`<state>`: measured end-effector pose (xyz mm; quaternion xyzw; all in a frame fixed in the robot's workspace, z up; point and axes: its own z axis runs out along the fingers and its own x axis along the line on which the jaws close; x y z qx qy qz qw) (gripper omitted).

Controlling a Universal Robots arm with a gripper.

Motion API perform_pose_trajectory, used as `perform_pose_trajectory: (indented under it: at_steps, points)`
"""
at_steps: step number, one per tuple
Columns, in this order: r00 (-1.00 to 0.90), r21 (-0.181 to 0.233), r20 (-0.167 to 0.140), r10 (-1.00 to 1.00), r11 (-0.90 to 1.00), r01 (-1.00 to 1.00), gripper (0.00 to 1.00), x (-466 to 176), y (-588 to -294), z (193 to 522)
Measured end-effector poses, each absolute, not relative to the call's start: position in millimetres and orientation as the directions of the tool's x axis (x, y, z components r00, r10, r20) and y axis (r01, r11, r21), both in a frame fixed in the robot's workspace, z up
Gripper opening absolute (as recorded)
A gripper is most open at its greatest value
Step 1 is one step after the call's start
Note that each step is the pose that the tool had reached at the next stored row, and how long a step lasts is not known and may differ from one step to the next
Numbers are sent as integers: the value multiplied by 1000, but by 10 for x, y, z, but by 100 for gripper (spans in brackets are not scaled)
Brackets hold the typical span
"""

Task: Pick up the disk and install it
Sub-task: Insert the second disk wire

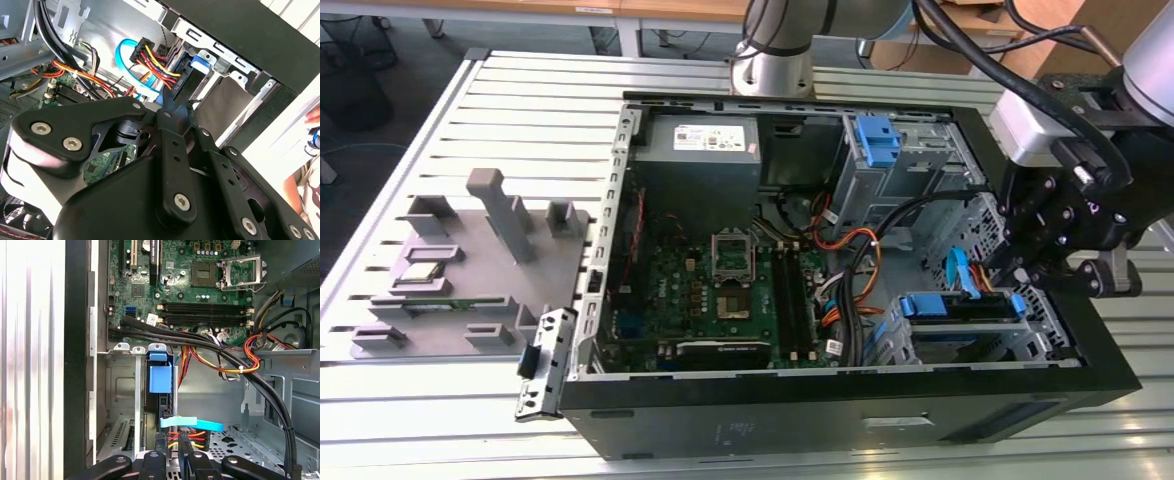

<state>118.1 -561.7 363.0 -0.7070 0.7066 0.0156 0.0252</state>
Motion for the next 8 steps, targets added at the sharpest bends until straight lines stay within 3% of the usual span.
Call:
perform_pose_trajectory:
  at_steps: [8]
  points:
    - [-11, -12, -59, -998, 11, -1000, 25, 1183, -5618, 3622]
